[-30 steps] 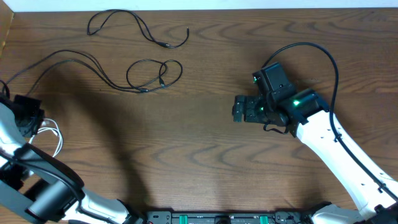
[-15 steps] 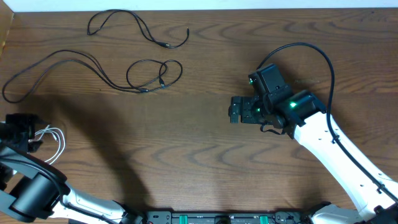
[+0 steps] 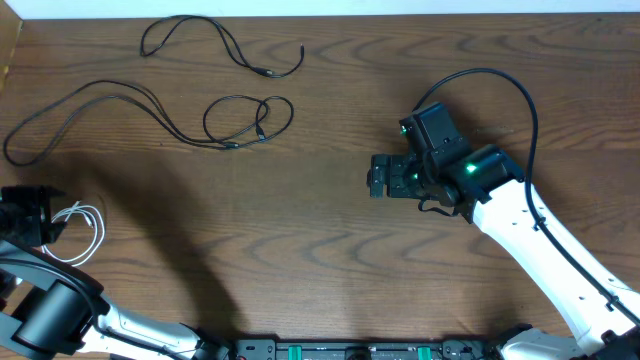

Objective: Untangle cables

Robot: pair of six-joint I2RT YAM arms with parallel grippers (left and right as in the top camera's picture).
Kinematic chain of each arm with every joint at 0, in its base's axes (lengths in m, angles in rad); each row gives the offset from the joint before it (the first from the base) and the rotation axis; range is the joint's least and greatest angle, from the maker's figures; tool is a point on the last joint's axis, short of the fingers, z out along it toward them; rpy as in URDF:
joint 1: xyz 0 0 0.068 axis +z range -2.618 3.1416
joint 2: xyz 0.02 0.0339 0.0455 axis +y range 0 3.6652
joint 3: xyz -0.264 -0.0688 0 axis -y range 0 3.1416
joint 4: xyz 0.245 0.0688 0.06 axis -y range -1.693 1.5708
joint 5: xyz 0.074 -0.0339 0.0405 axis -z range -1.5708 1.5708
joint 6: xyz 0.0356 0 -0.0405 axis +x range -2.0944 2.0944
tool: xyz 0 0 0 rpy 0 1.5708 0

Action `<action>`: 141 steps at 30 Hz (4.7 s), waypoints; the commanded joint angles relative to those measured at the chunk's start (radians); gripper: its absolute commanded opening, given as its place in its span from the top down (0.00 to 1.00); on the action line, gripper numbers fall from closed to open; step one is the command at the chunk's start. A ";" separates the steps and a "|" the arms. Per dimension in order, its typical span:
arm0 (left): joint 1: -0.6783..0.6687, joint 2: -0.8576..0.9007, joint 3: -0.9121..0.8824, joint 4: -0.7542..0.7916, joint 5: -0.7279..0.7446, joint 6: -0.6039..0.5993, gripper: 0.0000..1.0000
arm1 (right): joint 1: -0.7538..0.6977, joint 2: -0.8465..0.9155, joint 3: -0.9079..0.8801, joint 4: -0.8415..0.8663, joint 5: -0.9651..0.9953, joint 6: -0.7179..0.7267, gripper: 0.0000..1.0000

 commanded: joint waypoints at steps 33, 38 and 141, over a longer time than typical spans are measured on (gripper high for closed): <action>-0.633 -0.536 -0.002 -0.053 -0.186 0.082 0.39 | 0.004 0.001 -0.005 -0.005 -0.026 -0.006 0.01; -0.932 -0.532 -0.002 -0.097 -0.254 0.129 0.39 | 0.004 0.001 -0.005 -0.015 -0.034 -0.005 0.01; -1.403 -0.521 -0.002 -0.246 -0.410 0.147 0.00 | -0.464 -0.910 -0.125 -0.409 0.301 -0.047 0.01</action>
